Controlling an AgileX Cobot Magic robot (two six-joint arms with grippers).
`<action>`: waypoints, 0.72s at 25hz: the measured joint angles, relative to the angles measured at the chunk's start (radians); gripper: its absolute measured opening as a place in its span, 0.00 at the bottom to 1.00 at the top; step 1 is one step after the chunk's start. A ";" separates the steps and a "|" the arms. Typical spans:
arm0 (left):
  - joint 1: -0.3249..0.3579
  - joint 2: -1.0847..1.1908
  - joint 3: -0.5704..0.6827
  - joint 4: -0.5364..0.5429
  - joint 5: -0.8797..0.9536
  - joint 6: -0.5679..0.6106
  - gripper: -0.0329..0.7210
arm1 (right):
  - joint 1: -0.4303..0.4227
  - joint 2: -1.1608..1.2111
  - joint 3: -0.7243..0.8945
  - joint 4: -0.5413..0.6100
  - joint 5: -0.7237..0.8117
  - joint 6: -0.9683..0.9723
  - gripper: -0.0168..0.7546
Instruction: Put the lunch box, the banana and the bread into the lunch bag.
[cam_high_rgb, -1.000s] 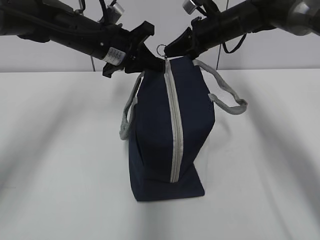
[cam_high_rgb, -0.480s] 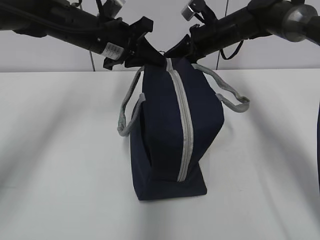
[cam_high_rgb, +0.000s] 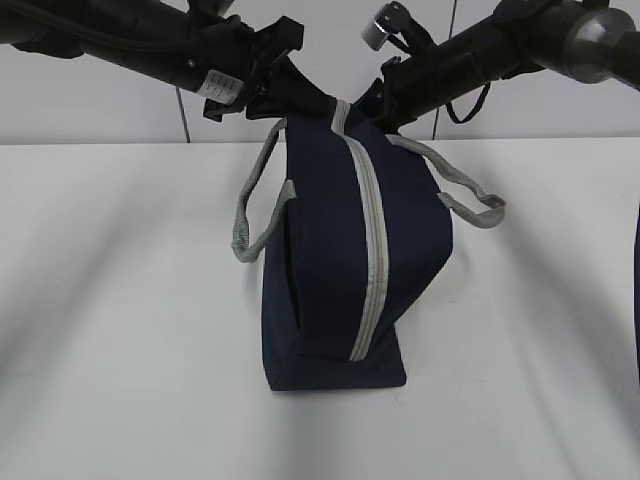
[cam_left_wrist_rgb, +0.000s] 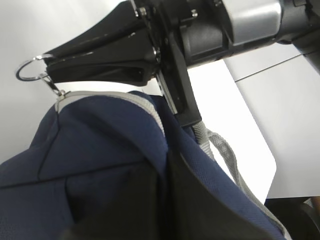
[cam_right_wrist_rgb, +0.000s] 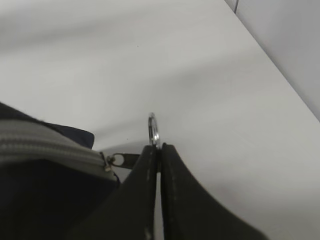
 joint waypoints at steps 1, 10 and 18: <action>0.000 0.000 0.000 0.000 0.000 0.000 0.05 | 0.000 0.000 0.000 0.000 0.000 0.000 0.00; 0.000 -0.022 0.000 0.081 -0.014 0.004 0.35 | -0.001 -0.004 -0.014 0.090 0.000 0.000 0.29; 0.041 -0.030 0.000 0.086 0.031 0.001 0.77 | -0.001 -0.053 -0.030 0.103 0.033 0.188 0.57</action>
